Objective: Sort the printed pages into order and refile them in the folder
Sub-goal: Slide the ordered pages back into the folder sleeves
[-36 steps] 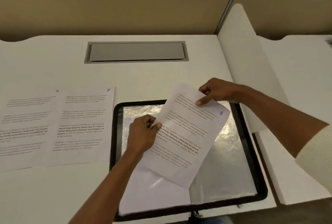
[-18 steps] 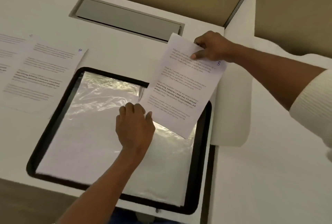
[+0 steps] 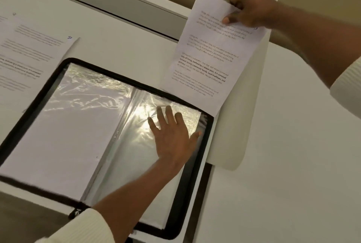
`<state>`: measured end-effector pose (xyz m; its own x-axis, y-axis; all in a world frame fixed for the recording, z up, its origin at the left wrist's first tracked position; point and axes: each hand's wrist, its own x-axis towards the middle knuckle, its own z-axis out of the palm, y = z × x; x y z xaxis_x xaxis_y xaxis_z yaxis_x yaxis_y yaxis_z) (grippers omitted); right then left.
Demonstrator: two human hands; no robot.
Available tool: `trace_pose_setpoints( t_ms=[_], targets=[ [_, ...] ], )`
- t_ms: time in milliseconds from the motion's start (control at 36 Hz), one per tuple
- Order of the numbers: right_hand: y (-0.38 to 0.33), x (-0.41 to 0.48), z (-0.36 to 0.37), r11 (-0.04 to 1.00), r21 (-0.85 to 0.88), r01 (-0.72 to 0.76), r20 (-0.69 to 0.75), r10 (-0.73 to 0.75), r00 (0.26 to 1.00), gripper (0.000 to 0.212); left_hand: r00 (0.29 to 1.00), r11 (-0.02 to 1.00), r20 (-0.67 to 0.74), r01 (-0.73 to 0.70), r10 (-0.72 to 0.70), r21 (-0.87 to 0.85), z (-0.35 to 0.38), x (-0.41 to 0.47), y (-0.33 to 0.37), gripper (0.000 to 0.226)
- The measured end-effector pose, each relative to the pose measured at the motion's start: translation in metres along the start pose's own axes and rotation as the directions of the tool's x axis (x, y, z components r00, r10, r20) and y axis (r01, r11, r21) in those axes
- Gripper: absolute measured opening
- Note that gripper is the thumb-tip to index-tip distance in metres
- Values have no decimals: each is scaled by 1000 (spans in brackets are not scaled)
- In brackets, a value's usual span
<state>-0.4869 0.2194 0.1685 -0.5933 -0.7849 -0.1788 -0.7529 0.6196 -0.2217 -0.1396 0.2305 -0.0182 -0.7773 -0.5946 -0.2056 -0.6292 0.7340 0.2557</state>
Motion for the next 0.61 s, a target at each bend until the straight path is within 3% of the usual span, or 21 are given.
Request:
trace_pose_setpoints(
  t_ms=[167,361,472,611],
  targets=[
    [12,16,-12,1000,-2,9,39,-9,999,32,999,998,-32,36,-38,-53,-4,1,6,52],
    [13,27,-19,993,117,-19,113,6,994,16,962,959,-261,7,-84,-282,-9,-3,-6,7],
    [16,31,-22,982,172,-82,204,46,978,30,935,847,-186,173,-302,-502,-26,-7,-4,15],
    [13,25,-22,950,251,-186,285,111,952,27,878,637,-5,343,-478,-690,-34,-14,-4,24]
  ],
)
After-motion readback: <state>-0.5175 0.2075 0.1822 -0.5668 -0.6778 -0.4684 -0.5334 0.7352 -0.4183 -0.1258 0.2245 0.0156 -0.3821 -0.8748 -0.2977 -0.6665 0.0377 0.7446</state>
